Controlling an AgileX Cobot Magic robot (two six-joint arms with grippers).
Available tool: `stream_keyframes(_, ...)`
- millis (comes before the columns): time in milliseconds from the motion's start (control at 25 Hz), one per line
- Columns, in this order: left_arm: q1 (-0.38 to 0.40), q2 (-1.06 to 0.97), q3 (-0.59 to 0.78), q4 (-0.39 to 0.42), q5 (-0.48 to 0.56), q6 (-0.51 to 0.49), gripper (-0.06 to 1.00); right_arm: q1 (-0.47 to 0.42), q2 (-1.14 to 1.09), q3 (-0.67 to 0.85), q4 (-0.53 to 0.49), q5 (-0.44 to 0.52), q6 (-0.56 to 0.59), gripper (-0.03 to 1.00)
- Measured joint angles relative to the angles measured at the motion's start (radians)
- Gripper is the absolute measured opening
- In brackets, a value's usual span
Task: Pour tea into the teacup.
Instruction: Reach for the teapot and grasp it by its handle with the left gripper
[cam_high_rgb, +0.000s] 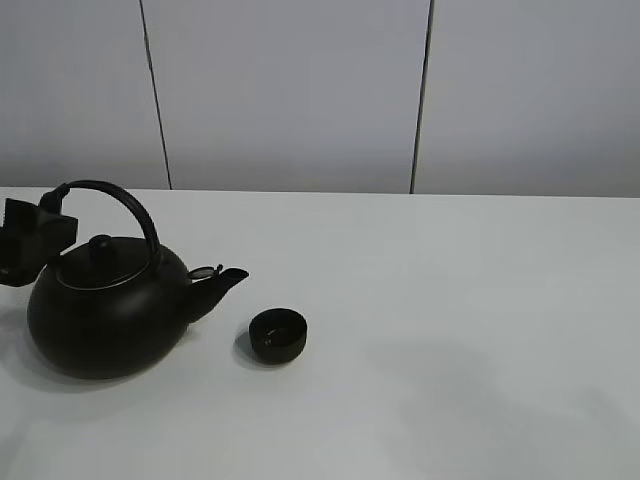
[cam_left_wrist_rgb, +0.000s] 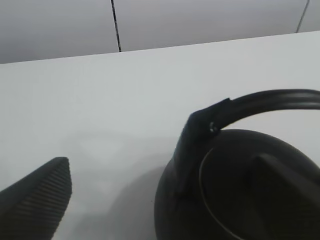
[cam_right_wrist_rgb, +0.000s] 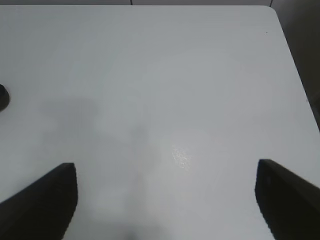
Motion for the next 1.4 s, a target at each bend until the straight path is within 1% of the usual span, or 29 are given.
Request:
stream_keyframes(120,0.034,0.034,-0.001,0.049,-0.051,-0.044,0.69,0.0,0.0,0.0,0.0,0.0,0.0,0.66)
stream_keyframes(240,0.06,0.058,-0.017,0.107,-0.062,-0.065,0.69,0.0,0.0,0.0,0.0,0.0,0.0,0.66)
stream_keyframes(360,0.076,0.084,-0.041,0.145,-0.074,-0.07,0.69,0.0,0.0,0.0,0.0,0.0,0.0,0.66)
stream_keyframes(520,0.078,0.126,-0.071,0.161,-0.078,-0.079,0.69,0.0,0.0,0.0,0.0,0.0,0.0,0.66)
stream_keyframes(800,0.083,0.187,-0.131,0.165,-0.078,-0.079,0.69,0.0,0.0,0.0,0.0,-0.001,0.0,0.66)
stream_keyframes(880,0.083,0.204,-0.146,0.166,-0.078,-0.079,0.68,0.0,0.0,0.0,0.0,-0.001,0.0,0.66)
stream_keyframes(920,0.083,0.207,-0.149,0.166,-0.078,-0.079,0.65,0.0,0.0,0.0,0.0,-0.001,0.0,0.66)
stream_keyframes(960,0.083,0.211,-0.151,0.166,-0.081,-0.079,0.59,0.0,0.0,0.0,0.0,-0.001,0.0,0.66)
stream_keyframes(1040,0.083,0.215,-0.151,0.173,-0.089,-0.079,0.4,0.0,0.0,0.0,0.0,-0.001,0.0,0.66)
stream_keyframes(1120,0.081,0.216,-0.151,0.203,-0.091,-0.074,0.21,0.0,0.0,0.0,0.0,-0.001,0.0,0.66)
stream_keyframes(1160,0.081,0.216,-0.151,0.209,-0.093,-0.062,0.14,0.0,0.0,0.0,0.0,-0.001,0.0,0.66)
stream_keyframes(1240,0.086,0.217,-0.151,0.194,-0.092,-0.051,0.11,0.0,0.0,0.0,0.0,-0.001,0.0,0.66)
stream_keyframes(1400,0.086,0.219,-0.151,0.193,-0.101,-0.047,0.11,0.0,0.0,0.0,0.0,-0.001,0.0,0.66)
